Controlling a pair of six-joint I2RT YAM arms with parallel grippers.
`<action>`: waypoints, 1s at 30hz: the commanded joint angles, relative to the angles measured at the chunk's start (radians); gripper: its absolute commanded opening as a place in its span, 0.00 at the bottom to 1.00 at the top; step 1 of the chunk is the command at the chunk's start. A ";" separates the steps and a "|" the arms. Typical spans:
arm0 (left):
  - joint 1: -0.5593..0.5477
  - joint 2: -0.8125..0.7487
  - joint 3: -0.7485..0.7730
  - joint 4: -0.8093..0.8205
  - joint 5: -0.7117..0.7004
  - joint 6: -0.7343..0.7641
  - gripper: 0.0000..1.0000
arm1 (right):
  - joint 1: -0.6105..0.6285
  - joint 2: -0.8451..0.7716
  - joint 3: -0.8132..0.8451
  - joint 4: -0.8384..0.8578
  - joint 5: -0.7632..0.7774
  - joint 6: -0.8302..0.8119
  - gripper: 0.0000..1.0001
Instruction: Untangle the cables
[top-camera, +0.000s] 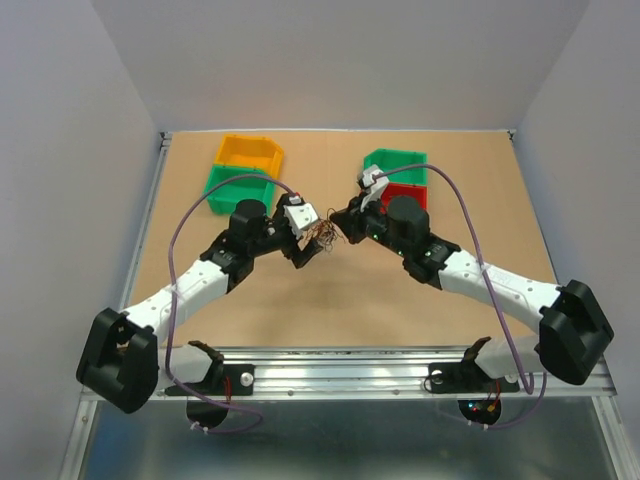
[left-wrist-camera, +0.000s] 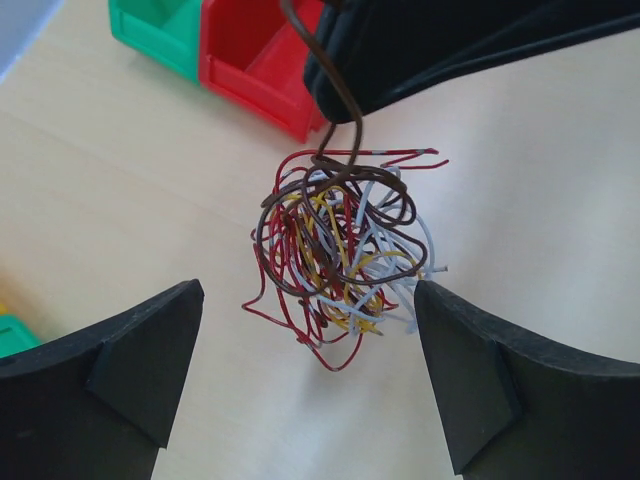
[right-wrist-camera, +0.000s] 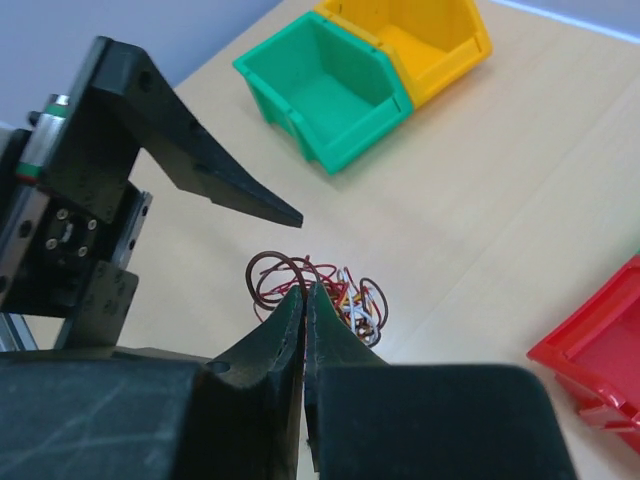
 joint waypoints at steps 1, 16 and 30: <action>-0.019 -0.082 -0.011 0.116 -0.003 -0.032 0.99 | 0.011 -0.013 0.105 -0.026 -0.040 -0.030 0.01; -0.047 0.226 0.258 0.078 -0.094 -0.119 0.22 | 0.009 -0.227 0.097 0.012 0.058 -0.053 0.01; -0.029 0.144 0.123 0.087 -0.087 -0.035 0.39 | 0.011 -0.293 -0.117 0.091 0.219 0.005 0.01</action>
